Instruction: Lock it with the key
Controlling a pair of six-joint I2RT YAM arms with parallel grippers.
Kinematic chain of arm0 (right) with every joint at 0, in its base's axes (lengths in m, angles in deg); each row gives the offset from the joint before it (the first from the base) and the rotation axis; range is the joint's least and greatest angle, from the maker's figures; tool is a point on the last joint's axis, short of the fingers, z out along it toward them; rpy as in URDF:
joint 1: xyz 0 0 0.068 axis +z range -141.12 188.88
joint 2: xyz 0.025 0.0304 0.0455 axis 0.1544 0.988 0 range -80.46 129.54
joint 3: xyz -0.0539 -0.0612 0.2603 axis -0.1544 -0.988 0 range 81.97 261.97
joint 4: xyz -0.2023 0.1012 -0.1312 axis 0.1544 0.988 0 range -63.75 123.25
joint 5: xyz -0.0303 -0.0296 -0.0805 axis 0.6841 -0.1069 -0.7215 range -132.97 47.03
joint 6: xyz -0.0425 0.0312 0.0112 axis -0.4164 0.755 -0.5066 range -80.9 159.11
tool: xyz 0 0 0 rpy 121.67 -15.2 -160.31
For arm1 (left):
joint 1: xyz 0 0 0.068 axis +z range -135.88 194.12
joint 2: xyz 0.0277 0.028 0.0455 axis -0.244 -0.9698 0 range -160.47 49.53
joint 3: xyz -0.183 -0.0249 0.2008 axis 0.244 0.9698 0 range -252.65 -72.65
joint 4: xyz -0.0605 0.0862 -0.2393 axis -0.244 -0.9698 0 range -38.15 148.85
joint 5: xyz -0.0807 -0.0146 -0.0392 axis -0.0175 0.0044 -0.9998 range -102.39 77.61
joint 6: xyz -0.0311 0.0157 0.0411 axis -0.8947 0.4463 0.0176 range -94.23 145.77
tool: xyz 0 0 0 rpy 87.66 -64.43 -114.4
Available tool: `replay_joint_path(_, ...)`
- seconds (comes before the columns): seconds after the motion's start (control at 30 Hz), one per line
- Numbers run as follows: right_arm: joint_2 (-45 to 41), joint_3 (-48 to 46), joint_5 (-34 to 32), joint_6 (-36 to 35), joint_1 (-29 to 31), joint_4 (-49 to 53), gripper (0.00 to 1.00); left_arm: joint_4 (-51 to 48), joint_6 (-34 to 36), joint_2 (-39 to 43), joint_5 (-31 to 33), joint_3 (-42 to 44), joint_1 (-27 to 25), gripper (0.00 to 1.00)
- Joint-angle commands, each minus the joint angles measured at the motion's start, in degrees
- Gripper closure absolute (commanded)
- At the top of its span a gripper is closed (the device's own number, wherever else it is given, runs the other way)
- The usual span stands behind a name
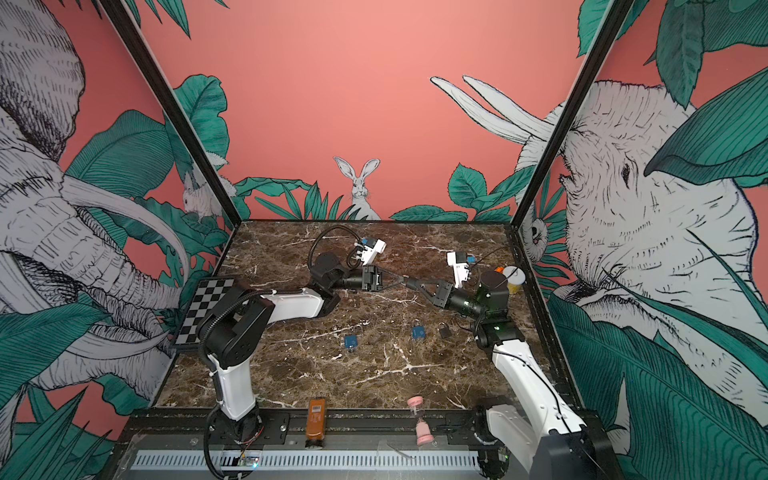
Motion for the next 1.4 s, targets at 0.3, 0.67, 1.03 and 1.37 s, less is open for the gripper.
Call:
replay_joint_path(0.3, 0.1, -0.8, 1.7, 3.0, 0.2, -8.8, 1.0, -11.3, 9.7, 5.5, -2.6, -3.0, -2.0, 0.64)
replay_joint_path(0.67, -0.4, -0.6, 3.2, 2.2, 0.2, -6.5, 1.0, -10.0, 8.8, 5.5, -2.7, -3.4, -3.9, 0.68)
replay_joint_path(1.03, -0.9, -0.9, 3.7, 1.2, 0.2, -4.1, 1.0, -17.8, 15.1, 7.8, -1.8, -3.6, -3.9, 0.66)
replay_joint_path(1.37, -0.7, -1.6, 5.2, 1.8, 0.2, -4.5, 1.0, -15.2, 13.1, 6.8, -1.5, -3.7, -3.9, 0.71)
